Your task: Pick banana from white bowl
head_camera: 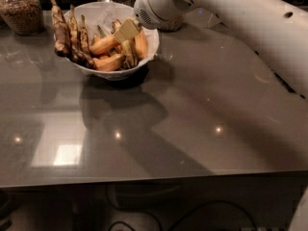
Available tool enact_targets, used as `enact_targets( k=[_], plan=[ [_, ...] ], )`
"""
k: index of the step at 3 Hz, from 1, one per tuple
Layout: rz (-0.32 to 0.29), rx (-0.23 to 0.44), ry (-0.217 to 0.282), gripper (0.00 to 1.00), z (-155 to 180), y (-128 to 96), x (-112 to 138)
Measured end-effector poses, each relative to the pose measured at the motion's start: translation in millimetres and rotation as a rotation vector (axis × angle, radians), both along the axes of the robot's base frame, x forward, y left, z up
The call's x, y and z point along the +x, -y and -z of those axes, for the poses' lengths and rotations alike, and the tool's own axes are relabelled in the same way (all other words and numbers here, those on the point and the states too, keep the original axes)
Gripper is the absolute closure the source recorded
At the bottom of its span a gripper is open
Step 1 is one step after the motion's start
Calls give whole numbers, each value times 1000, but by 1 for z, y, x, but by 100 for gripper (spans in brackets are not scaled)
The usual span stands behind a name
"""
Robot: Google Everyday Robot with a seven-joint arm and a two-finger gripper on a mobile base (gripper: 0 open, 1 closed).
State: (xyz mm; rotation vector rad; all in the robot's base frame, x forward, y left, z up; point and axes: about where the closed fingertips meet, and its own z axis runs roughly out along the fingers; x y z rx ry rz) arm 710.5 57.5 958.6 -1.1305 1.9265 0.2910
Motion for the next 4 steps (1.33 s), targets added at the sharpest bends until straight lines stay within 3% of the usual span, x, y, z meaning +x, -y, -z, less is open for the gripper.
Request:
enact_targets(
  k=[1, 3, 4],
  plan=[
    [6, 16, -19, 48, 10, -17, 13],
    [63, 8, -94, 34, 37, -22, 31],
    [92, 2, -124, 53, 48, -18, 32]
  ],
)
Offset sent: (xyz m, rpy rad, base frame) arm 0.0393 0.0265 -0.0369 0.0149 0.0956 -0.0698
